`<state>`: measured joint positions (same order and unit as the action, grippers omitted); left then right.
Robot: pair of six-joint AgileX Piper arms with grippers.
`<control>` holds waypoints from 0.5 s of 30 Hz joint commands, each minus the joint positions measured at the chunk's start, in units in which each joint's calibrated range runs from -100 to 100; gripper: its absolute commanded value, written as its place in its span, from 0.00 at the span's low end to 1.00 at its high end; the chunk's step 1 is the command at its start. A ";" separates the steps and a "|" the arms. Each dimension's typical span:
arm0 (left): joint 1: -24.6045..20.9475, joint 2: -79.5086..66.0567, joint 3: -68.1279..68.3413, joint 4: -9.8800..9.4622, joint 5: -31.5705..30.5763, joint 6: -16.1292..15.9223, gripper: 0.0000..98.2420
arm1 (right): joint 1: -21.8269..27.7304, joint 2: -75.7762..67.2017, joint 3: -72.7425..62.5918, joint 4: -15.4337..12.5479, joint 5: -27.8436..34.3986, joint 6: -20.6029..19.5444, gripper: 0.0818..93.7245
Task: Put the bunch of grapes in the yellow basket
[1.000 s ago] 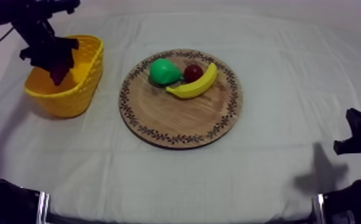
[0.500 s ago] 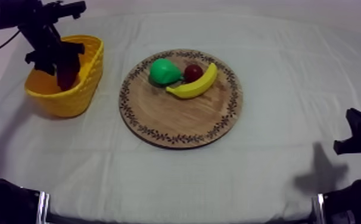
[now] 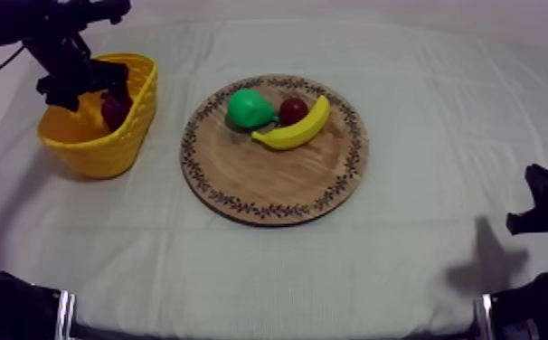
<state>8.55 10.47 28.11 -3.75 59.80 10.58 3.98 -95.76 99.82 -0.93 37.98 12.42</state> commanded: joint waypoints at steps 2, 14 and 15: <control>0.22 -2.06 1.14 0.02 -0.07 -0.08 0.81 | 0.00 0.00 -0.04 -0.02 0.00 0.01 0.00; 0.49 -15.68 9.71 0.23 -0.36 -0.97 0.22 | 0.00 0.00 -0.04 -0.02 0.00 0.01 0.00; 0.31 -17.34 10.76 0.40 -0.67 -1.34 0.18 | 0.00 0.00 -0.04 -0.02 0.00 0.01 0.00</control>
<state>8.98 -3.76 37.40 -3.45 59.55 9.54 3.98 -95.76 99.82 -0.93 37.98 12.42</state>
